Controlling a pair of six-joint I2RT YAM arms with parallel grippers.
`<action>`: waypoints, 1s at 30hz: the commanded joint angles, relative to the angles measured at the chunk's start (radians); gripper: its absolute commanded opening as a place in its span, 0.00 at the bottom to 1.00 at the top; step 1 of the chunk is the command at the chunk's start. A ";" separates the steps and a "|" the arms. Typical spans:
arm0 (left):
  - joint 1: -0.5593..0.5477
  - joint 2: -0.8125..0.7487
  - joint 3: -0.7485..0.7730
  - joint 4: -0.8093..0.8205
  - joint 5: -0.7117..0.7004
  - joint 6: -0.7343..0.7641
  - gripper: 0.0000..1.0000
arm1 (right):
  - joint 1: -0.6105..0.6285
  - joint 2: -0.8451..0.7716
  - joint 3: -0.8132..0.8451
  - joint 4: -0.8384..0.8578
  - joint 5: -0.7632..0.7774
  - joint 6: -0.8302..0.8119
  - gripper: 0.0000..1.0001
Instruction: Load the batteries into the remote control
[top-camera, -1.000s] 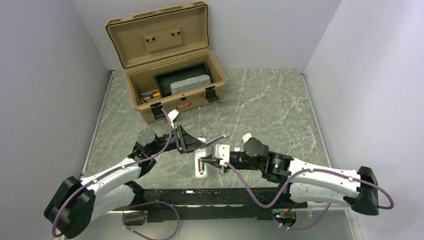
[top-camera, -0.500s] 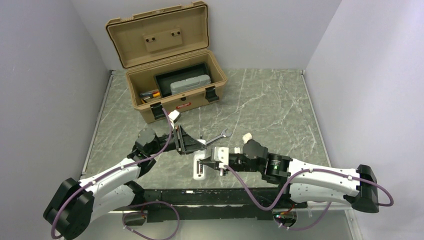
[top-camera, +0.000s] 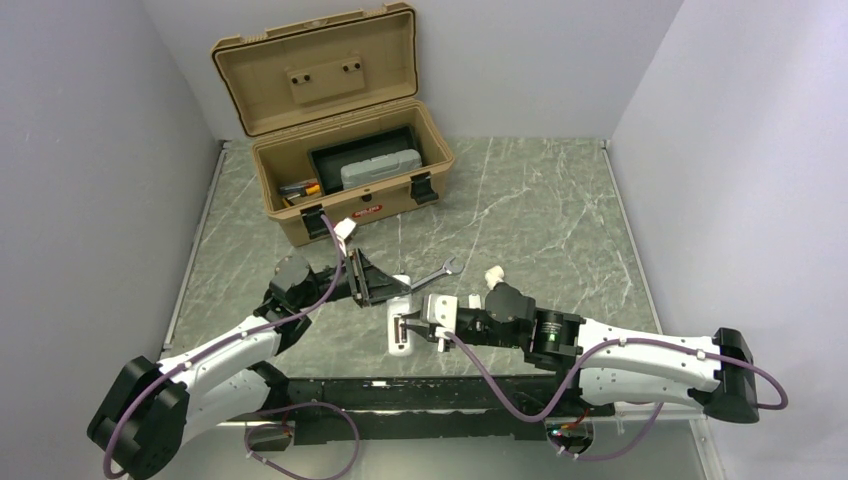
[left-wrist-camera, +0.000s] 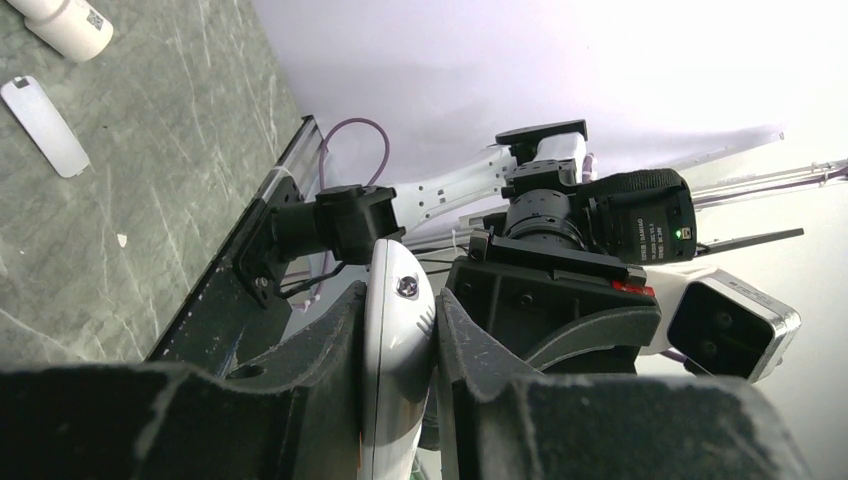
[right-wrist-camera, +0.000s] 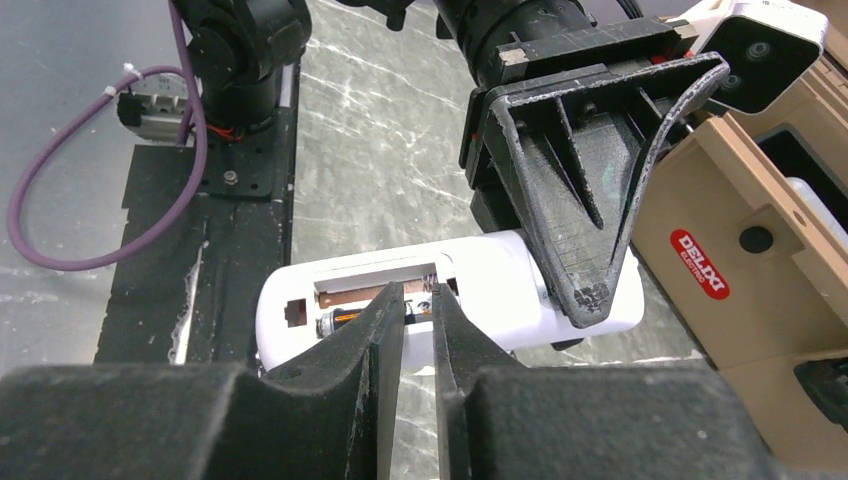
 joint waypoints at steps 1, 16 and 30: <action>0.008 -0.027 0.090 0.168 -0.020 -0.081 0.00 | 0.016 0.026 -0.034 -0.253 0.063 0.002 0.19; 0.009 -0.024 0.087 0.161 -0.018 -0.070 0.00 | 0.031 -0.044 -0.097 -0.035 0.185 0.052 0.30; 0.008 -0.014 0.069 0.155 -0.013 -0.053 0.00 | 0.031 -0.171 -0.230 0.297 0.250 0.234 0.53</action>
